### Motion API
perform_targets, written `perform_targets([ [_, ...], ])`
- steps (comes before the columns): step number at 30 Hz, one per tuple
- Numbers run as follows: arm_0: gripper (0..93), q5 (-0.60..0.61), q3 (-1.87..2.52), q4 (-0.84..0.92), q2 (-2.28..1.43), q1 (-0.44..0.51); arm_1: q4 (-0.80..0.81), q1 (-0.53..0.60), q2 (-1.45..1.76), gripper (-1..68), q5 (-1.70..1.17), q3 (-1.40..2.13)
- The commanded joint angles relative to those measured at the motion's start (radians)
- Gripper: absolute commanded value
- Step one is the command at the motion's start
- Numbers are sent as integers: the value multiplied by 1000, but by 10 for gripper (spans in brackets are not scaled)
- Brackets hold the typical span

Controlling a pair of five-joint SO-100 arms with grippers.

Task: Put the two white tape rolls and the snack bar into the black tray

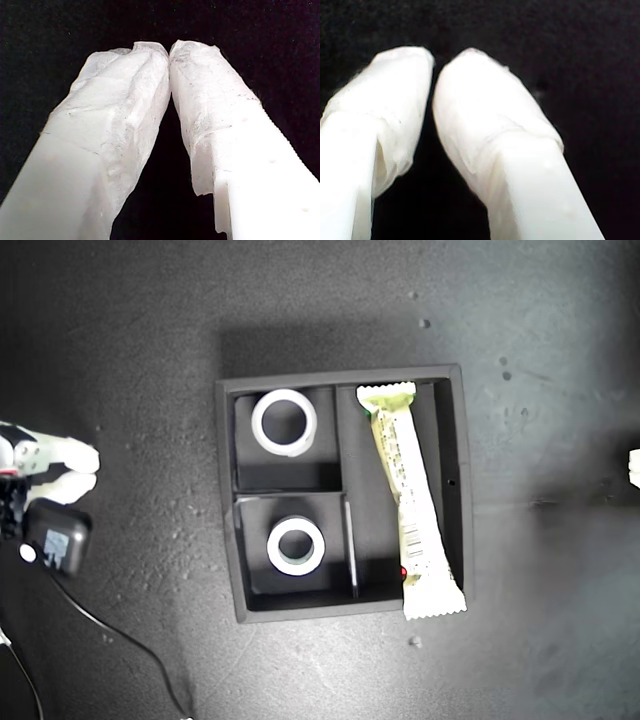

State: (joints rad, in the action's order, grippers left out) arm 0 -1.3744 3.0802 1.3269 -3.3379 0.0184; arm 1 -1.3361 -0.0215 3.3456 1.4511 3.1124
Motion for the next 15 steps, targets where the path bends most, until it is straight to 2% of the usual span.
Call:
perform_targets([
  [1,2,-189,58,67,-51,15,-3,-5,5,0,0,12],
  [3,2,-137,58,67,-51,43,-3,-3,5,0,0,12],
  [6,2,78,58,67,-51,49,-3,-3,5,0,0,12],
  [15,2,58,58,67,-51,49,-3,-3,5,0,0,12],
])
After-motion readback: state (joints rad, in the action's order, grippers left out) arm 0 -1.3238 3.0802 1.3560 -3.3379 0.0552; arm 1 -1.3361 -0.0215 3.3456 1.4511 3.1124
